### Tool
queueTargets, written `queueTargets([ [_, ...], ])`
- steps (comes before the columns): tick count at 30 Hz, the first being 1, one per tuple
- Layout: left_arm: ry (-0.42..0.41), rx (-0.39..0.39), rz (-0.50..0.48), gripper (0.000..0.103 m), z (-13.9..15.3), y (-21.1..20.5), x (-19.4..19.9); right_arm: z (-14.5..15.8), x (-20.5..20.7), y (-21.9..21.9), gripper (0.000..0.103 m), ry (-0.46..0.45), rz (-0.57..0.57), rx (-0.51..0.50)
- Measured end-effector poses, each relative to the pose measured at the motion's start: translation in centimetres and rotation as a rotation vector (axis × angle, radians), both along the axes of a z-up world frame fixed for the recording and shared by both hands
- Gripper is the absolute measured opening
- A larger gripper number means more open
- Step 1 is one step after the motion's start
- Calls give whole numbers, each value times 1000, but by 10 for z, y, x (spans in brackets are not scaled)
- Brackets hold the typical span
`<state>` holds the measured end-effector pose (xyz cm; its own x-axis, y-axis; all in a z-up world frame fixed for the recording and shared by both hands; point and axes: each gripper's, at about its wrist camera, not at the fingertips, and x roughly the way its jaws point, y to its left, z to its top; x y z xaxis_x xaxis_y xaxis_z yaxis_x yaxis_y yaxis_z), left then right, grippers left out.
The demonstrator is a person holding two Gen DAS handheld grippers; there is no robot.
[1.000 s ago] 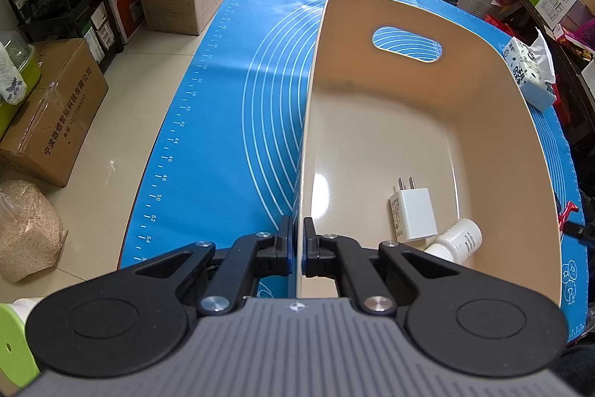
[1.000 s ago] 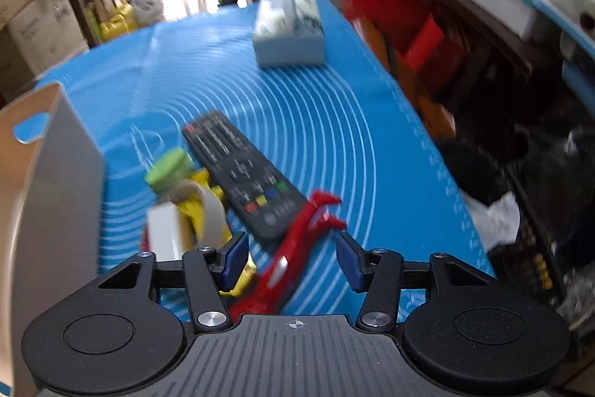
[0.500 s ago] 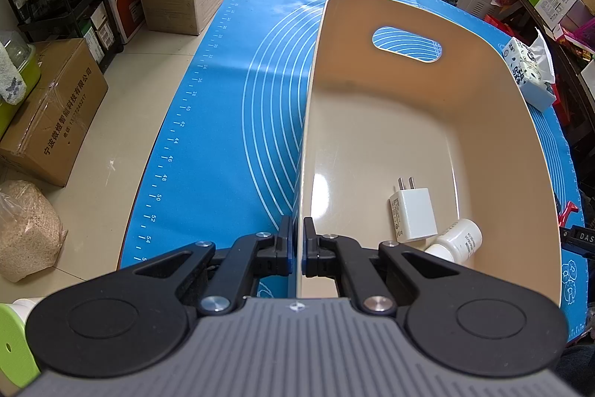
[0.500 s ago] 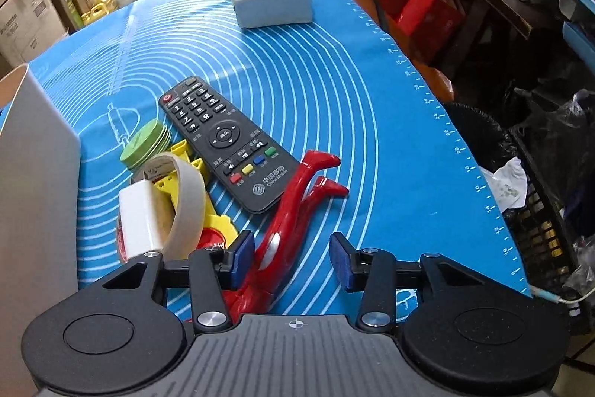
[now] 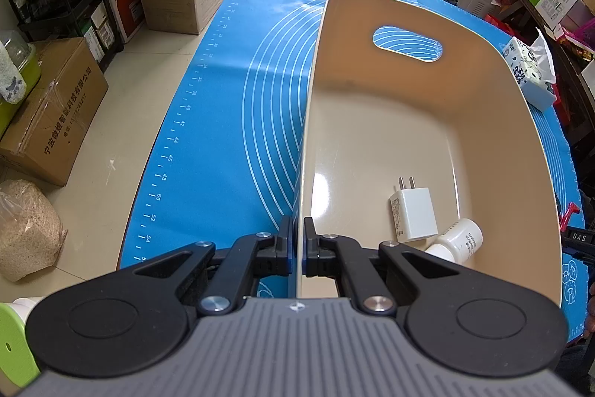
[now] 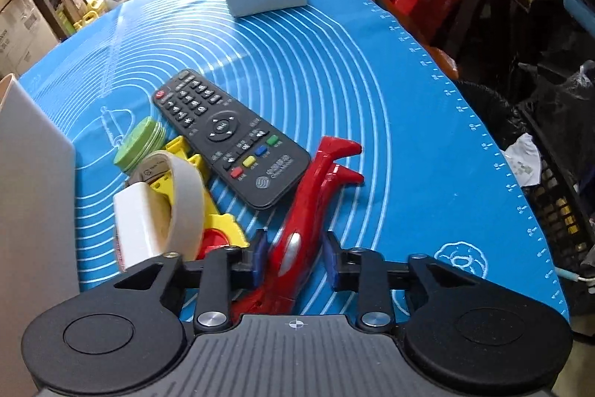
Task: Organize rigid objects
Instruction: 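Move the right gripper to the red toy figure and grasp it, then carry the red toy figure into the beige basket and open the right gripper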
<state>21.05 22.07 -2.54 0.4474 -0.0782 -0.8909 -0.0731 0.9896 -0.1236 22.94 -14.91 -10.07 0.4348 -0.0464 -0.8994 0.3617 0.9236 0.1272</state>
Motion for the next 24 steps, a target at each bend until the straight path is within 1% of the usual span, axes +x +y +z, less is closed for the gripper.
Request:
queueTargets([
  [3,0,2,0,6,0,0,0,2,-3,3,32,-19,10,-8],
  [6,0,-1,1,6,0,0,0,6,-7,6,31,-35,18,-42],
  [11,1,-1,1,6,0,1,-1,18,-16,1,30,-83,2,-61],
  [17,0,0,0,6,0,0,0,43,-23,5,30,-160,30,-112],
  [24,0,1,0,6,0,0,0,77,-27,19,30,-258,65,-132],
])
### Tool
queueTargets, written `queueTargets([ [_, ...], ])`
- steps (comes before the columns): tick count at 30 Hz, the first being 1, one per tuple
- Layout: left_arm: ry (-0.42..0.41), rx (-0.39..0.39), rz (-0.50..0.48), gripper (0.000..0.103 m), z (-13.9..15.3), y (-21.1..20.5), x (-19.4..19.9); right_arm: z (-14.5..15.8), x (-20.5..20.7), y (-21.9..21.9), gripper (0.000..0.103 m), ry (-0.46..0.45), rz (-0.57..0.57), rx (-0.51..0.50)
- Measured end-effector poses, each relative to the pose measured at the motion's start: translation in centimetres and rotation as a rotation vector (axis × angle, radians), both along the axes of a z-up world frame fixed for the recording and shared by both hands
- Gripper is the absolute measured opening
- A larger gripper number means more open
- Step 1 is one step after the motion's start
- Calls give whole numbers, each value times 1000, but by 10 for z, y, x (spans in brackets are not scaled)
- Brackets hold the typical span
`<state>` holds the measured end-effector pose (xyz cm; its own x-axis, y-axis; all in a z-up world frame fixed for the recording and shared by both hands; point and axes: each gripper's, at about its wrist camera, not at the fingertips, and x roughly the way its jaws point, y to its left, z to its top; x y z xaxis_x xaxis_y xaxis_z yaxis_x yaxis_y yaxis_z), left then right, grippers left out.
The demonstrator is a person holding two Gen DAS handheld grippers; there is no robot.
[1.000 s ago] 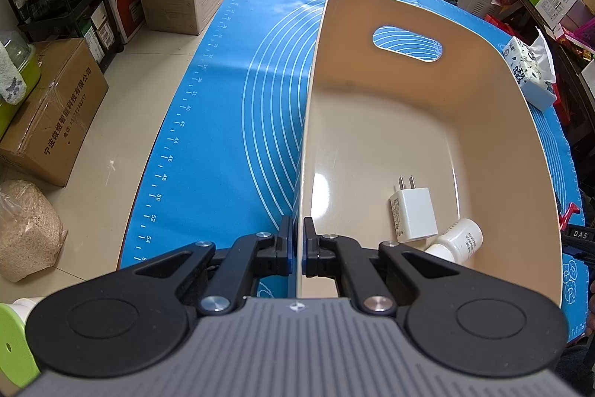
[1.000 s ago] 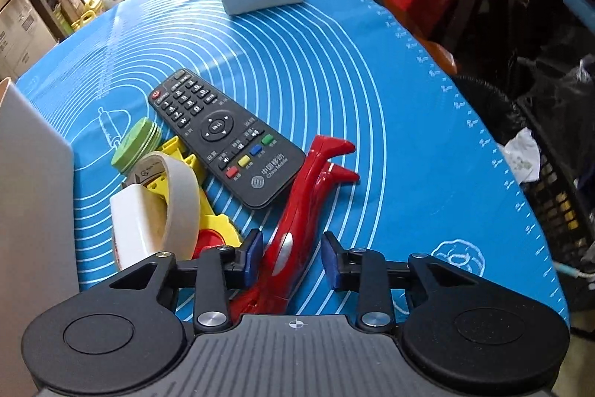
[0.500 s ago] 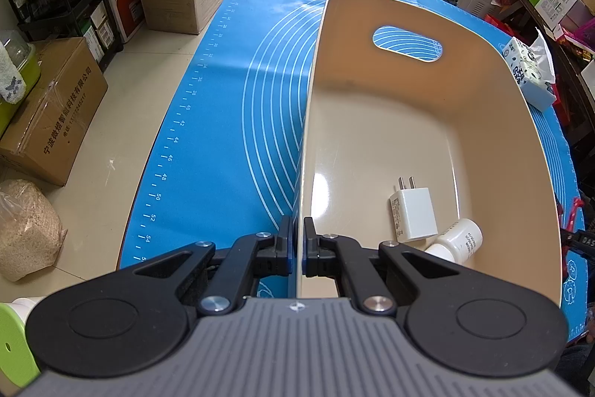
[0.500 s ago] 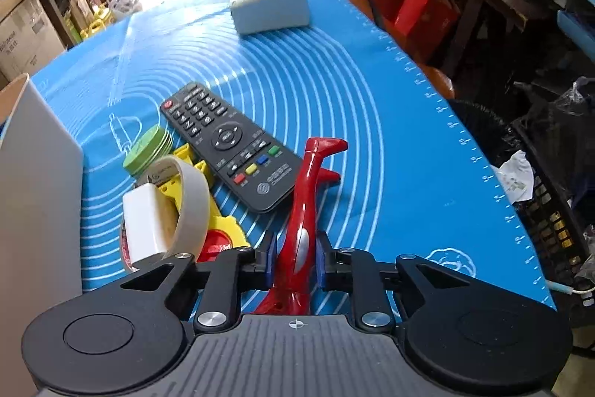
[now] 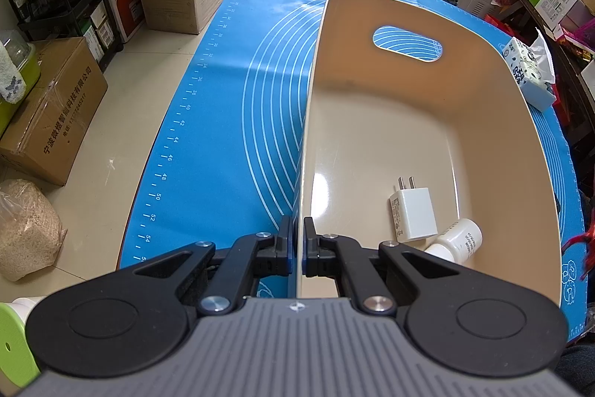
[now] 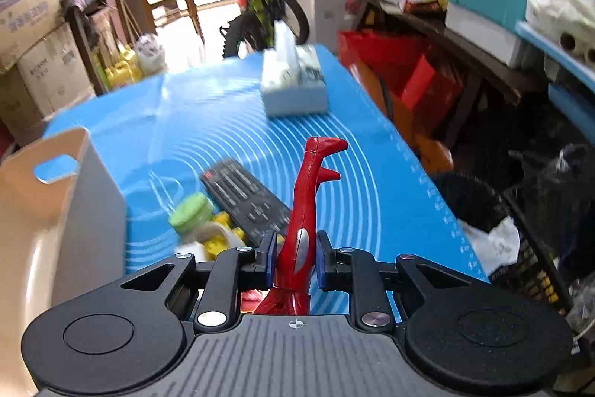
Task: Organize rigid objects
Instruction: 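Carry the red toy figure into the beige basket and open the right gripper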
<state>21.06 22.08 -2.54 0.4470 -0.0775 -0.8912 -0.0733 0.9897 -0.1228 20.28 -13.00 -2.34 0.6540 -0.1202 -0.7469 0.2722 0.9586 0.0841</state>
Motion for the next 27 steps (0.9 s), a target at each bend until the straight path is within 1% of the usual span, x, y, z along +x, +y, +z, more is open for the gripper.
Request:
queueTargets([
  [5,0,0,0,6,0,0,0,30,-1,16,30,-84,54,-8],
  [13,0,1,0,6,0,0,0,72,7,44,30,-208,127,37],
  [20,0,1,0,6,0,0,0,84,18,75,30,-254,195,98],
  [24,0,0,0,6,0,0,0,81,23,99,30,-242,238,125],
  [27,1,1,0,6,0,0,0,75,27,120,30,-224,286,128],
])
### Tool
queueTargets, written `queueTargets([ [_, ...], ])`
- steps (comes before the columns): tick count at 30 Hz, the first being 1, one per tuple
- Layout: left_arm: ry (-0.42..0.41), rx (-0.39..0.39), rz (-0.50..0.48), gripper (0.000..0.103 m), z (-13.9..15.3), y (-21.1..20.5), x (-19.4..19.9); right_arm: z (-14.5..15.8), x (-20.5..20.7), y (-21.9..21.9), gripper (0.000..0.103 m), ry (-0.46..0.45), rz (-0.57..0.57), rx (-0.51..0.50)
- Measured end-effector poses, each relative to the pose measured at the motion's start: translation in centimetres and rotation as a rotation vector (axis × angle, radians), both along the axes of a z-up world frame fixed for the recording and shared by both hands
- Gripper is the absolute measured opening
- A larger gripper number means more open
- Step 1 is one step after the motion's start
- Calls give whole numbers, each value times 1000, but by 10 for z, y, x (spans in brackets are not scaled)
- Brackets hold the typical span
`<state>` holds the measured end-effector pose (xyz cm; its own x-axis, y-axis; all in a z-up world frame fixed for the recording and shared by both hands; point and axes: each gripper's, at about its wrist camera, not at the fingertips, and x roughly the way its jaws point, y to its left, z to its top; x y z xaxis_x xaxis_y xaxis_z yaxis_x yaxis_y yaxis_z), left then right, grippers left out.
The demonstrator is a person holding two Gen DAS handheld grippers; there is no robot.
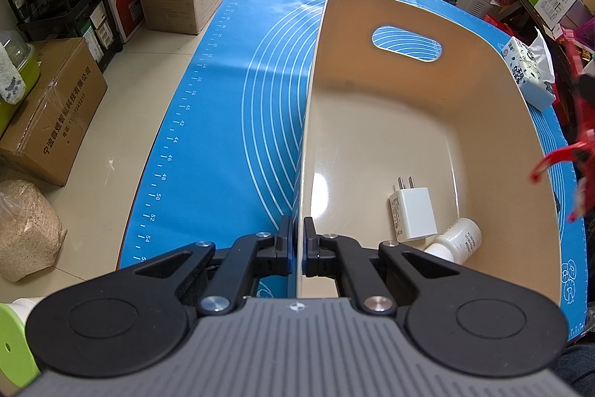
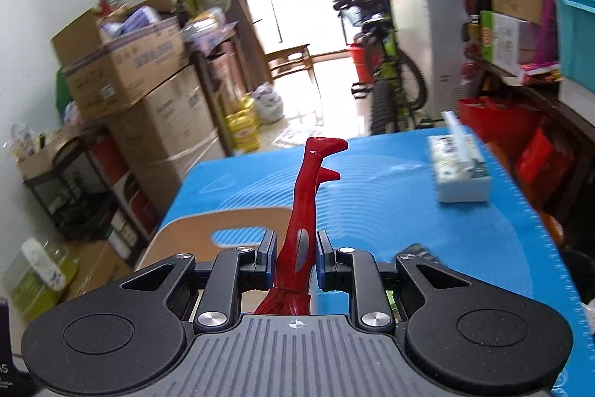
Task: Organize rigid objects
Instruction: 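Carry the red toy figure into the beige basket and open the right gripper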
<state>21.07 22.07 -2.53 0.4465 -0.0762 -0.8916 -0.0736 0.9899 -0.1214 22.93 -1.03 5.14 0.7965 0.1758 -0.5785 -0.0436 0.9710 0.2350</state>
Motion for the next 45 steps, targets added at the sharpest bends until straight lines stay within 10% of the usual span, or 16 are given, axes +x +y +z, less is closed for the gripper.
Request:
queueTargets([
  [26,0,1,-1,6,0,0,0,-103,11,96,30,410,255,-190],
  [33,0,1,-1,6,0,-1,0,-103,12,92,31,419,262,-158],
  [45,0,0,-1,6,0,-1,0,-64,6,60,61,289,258,-59],
])
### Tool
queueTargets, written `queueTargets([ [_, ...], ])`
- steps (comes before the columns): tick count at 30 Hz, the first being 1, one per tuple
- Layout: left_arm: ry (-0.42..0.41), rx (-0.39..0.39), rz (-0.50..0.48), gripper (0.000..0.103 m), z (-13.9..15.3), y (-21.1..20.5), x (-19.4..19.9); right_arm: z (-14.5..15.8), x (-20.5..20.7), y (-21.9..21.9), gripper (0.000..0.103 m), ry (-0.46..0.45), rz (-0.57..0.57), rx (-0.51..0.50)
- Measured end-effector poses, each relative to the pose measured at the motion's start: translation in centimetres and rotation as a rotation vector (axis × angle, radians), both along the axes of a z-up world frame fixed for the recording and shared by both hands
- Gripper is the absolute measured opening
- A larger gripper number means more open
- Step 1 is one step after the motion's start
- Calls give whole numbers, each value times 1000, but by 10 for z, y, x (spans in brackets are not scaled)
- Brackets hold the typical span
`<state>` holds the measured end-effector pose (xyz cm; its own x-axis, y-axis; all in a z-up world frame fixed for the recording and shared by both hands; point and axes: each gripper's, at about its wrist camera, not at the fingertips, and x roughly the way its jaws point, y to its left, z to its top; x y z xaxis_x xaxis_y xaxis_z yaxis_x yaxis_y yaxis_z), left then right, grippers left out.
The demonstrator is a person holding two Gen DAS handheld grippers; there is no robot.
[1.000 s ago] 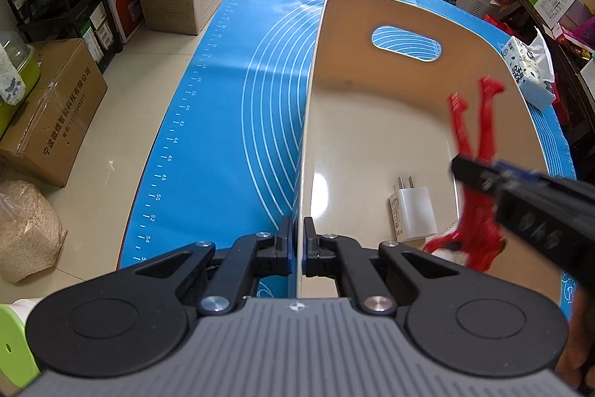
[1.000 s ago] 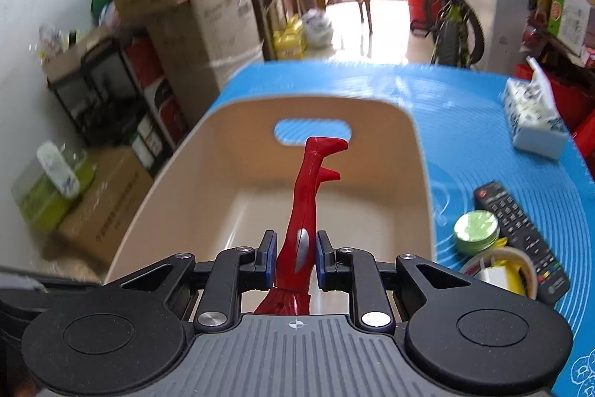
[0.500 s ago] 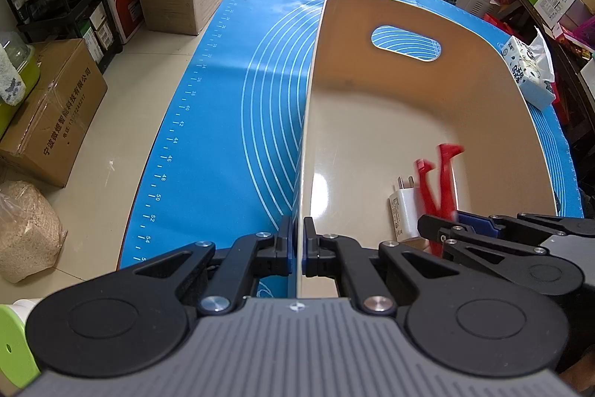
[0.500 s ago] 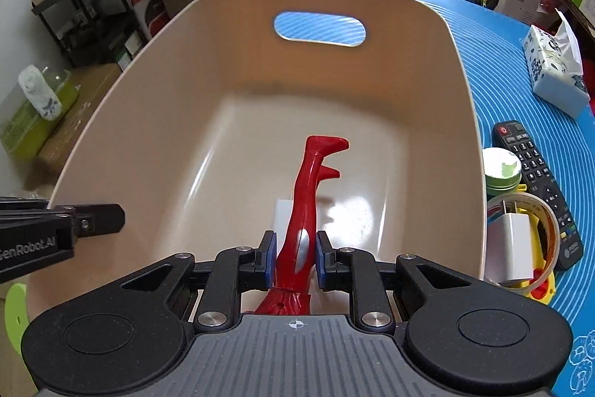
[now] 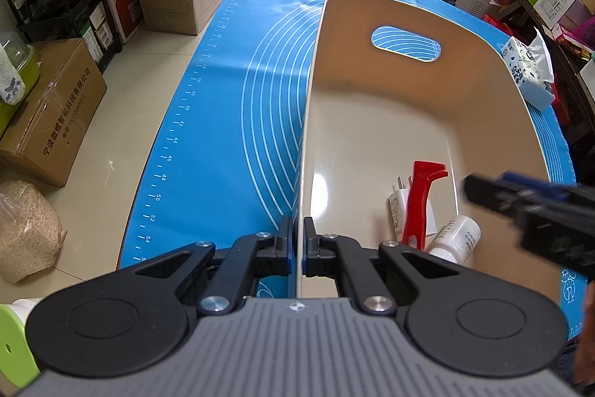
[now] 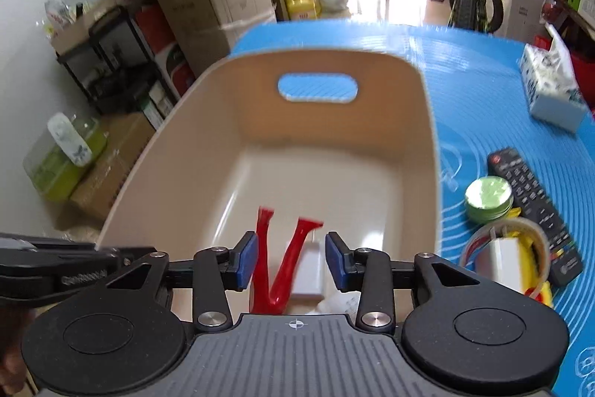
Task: Organize rigid objects
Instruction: 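Carry the red toy figure into the beige basket and open the right gripper, then move the right gripper to the white tape roll and grasp it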
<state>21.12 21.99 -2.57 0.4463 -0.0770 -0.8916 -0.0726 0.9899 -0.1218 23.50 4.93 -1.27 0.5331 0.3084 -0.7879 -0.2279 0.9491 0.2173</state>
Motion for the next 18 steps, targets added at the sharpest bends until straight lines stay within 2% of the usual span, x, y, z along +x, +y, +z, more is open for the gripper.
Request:
queueTargets([
  [2,0,-1,0,6,0,0,0,11,-4,-10,64,-40,-13,-1],
  [9,0,-1,0,6,0,0,0,43,-5,-50,66,-109,-86,4],
  [11,0,0,0,6,0,0,0,47,-6,-61,71,-129,-100,6],
  [18,1,-1,0,6,0,0,0,49,-3,-111,72,-155,-217,-15],
])
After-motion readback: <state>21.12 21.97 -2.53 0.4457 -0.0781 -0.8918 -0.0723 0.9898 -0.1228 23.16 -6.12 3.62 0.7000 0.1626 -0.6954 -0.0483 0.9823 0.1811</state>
